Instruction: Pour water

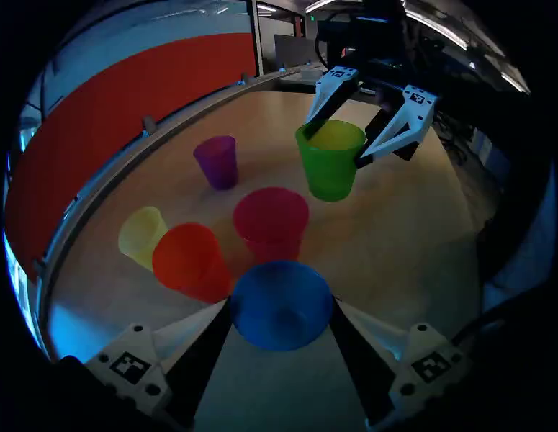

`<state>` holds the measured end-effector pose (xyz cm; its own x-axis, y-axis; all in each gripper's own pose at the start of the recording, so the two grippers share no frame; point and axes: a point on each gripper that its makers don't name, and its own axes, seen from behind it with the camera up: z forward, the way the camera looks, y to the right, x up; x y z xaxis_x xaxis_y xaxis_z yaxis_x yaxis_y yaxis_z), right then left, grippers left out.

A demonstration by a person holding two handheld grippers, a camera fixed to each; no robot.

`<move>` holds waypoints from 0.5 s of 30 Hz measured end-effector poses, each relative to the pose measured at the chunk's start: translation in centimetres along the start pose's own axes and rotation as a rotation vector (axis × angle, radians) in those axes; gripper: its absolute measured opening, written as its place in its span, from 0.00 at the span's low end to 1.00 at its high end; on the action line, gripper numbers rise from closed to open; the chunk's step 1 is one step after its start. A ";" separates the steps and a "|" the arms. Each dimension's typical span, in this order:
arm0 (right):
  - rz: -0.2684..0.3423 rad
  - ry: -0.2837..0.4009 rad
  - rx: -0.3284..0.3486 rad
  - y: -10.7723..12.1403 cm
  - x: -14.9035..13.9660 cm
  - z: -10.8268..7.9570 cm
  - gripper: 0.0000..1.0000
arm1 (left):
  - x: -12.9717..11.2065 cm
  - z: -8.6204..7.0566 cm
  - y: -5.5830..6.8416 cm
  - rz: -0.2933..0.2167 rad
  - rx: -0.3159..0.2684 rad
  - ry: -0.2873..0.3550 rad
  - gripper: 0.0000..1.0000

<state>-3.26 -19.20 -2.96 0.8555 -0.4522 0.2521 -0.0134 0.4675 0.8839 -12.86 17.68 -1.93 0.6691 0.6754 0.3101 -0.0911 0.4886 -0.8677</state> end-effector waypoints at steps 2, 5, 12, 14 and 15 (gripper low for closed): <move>0.000 0.000 0.000 0.0 -0.1 0.1 0.93 | 0.0 0.0 0.0 -0.002 0.001 0.003 0.91; -0.001 -0.003 0.000 -0.1 -0.2 0.2 0.93 | -0.1 0.0 0.1 -0.003 -0.002 0.006 0.91; -0.004 -0.010 0.000 -0.2 -0.6 0.6 0.93 | -0.8 0.1 0.5 -0.001 -0.005 0.003 0.91; -0.003 -0.012 -0.001 -0.2 -0.7 0.7 0.93 | -1.0 0.2 0.5 0.000 -0.004 -0.002 0.91; -0.003 -0.013 -0.002 -0.2 -0.8 0.7 0.93 | -1.1 0.2 0.5 0.000 -0.003 -0.004 0.91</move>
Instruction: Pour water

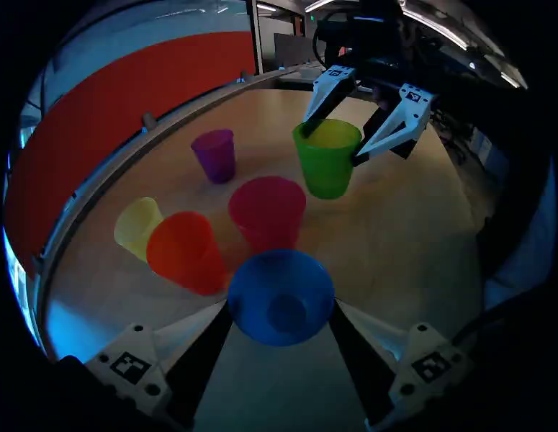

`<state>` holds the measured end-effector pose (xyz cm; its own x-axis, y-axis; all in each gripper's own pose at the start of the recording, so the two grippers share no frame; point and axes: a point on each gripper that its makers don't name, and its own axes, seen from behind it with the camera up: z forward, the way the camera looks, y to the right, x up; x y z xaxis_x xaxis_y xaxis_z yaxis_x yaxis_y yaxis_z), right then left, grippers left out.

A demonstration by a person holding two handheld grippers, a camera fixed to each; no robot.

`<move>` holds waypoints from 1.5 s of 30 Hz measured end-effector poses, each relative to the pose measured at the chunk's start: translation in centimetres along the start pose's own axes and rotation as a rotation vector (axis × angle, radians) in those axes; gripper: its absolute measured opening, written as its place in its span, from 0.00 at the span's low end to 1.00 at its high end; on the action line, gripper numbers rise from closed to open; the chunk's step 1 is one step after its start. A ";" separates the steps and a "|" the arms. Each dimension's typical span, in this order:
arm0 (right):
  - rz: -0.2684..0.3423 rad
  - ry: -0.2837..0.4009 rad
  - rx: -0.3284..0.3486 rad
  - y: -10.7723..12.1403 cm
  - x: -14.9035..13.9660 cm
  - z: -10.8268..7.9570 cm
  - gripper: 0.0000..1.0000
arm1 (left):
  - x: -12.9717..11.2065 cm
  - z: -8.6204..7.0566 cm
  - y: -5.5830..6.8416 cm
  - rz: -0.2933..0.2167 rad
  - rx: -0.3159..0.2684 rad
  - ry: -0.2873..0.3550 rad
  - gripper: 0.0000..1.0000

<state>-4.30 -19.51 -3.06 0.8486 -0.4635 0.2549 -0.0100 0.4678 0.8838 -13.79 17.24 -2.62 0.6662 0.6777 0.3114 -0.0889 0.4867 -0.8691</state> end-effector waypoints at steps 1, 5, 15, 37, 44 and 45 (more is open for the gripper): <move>0.000 -0.001 -0.001 0.0 -0.1 0.1 0.93 | -0.1 0.0 0.0 0.001 0.000 -0.002 0.91; -0.001 -0.008 -0.004 0.1 -0.7 0.3 0.93 | -0.3 0.0 0.0 0.007 0.000 -0.009 0.91; -0.003 -0.028 -0.010 0.3 -2.2 1.2 0.93 | -1.0 -0.2 0.3 0.016 0.003 -0.023 0.91; -0.007 -0.045 -0.033 0.7 -4.0 1.9 0.94 | -2.7 -1.6 0.5 -0.014 0.023 -0.026 0.92; 0.011 -0.033 -0.045 0.7 -3.7 1.6 0.98 | -3.0 -2.0 0.6 -0.020 0.031 -0.026 0.92; 0.015 -0.029 -0.045 0.6 -3.5 1.5 0.99 | -3.0 -2.1 0.5 -0.024 0.033 -0.025 0.92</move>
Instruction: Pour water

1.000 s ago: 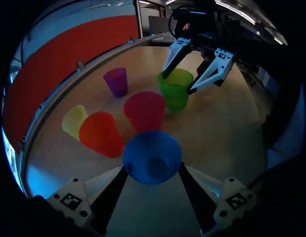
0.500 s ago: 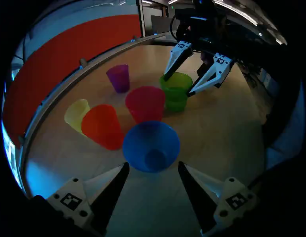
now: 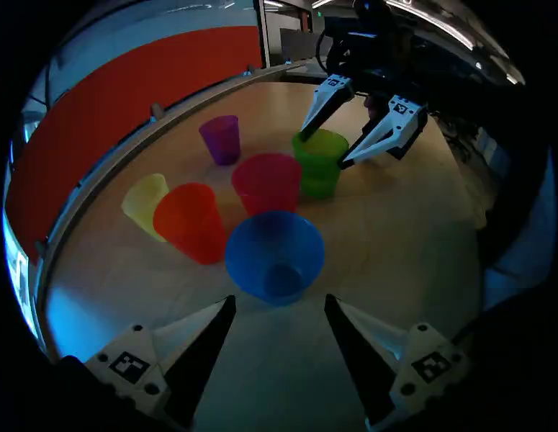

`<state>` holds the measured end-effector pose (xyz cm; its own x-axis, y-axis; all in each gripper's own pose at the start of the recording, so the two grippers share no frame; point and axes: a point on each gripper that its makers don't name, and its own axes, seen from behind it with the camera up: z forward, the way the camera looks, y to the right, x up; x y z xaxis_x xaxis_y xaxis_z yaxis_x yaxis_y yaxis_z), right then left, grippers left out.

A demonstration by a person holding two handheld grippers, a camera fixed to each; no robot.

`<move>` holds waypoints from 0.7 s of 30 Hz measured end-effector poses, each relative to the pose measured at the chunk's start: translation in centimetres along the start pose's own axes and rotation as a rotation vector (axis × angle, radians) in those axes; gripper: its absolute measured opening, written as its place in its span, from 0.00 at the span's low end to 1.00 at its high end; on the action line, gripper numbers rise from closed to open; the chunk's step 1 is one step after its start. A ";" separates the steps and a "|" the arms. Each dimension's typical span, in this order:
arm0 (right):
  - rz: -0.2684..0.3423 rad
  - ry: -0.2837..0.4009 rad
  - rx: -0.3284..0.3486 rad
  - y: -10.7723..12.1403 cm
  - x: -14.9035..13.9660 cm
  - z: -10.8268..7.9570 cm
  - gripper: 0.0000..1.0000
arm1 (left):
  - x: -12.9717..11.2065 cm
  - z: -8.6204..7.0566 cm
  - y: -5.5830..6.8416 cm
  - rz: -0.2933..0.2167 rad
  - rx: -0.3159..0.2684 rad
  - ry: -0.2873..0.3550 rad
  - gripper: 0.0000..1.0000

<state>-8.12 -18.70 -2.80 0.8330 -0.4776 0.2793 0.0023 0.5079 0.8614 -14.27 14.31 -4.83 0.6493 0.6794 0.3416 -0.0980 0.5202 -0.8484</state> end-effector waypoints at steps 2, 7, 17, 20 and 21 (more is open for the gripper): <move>0.012 0.006 0.000 0.0 0.1 -0.2 0.99 | -0.1 -0.1 -0.1 -0.010 0.005 0.002 0.92; 0.018 0.001 -0.005 -0.1 -0.1 -0.9 0.99 | -0.5 -0.5 -0.3 -0.026 0.018 0.003 0.92; 0.018 0.028 -0.057 -0.1 0.0 -3.5 0.99 | -0.6 -2.3 -1.5 -0.064 0.079 0.041 0.92; 0.024 0.041 -0.068 -0.3 0.2 -4.4 0.99 | -1.0 -3.0 -1.9 -0.082 0.107 0.051 0.92; 0.025 0.045 -0.071 -0.4 0.3 -4.6 0.99 | -1.1 -3.2 -2.0 -0.087 0.116 0.056 0.92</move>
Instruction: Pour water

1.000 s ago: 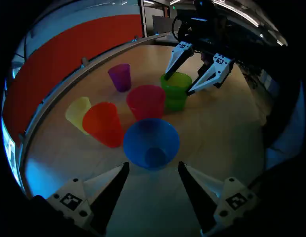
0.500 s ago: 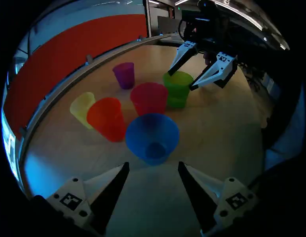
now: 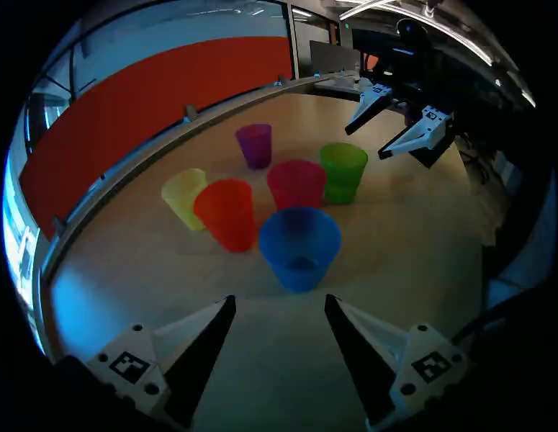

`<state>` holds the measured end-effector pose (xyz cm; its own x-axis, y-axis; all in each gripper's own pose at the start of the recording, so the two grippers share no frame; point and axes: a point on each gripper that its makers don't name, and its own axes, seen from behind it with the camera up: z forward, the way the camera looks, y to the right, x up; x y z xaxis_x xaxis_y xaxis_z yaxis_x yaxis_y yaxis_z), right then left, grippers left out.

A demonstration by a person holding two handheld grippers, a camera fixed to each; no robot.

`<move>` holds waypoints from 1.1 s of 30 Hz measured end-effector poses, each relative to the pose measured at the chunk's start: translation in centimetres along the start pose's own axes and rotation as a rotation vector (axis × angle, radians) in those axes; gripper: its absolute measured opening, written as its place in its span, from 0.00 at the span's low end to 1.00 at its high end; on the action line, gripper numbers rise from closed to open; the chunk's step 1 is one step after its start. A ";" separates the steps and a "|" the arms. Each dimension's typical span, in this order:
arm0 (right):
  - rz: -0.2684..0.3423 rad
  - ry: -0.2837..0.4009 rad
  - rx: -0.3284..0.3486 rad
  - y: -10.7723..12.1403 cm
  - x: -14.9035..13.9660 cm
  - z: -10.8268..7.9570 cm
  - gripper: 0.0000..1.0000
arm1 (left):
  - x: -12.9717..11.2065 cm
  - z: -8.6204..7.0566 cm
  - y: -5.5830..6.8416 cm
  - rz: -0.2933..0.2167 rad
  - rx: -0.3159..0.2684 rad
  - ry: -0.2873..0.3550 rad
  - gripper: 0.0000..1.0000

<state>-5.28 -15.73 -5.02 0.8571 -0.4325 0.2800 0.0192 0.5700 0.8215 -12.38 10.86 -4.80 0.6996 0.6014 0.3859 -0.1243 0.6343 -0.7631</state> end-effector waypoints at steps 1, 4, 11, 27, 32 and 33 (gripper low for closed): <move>0.000 0.005 -0.006 0.0 0.1 -0.3 0.99 | 0.0 -0.3 -0.2 -0.005 0.011 0.007 0.92; 0.001 0.020 -0.025 -0.1 0.4 -1.0 0.99 | -0.1 -1.2 -0.6 -0.025 0.037 0.027 0.92; 0.031 0.061 -0.089 -0.4 1.0 -2.4 0.99 | -0.1 -3.2 -2.2 -0.078 0.126 0.090 0.92; 0.127 0.213 -0.357 2.3 3.0 -6.3 0.99 | 2.4 -7.5 -6.4 -0.200 0.371 0.325 0.92; 0.152 0.266 -0.445 3.5 3.4 -7.5 0.99 | 3.1 -8.7 -7.6 -0.219 0.444 0.397 0.92; 0.159 0.278 -0.459 3.7 3.5 -7.7 0.99 | 3.3 -9.0 -7.7 -0.223 0.457 0.412 0.92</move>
<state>1.77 -9.76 -4.79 0.9701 -0.1509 0.1901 0.0472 0.8855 0.4622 -2.77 3.58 -2.29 0.9442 0.2537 0.2102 -0.1680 0.9196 -0.3552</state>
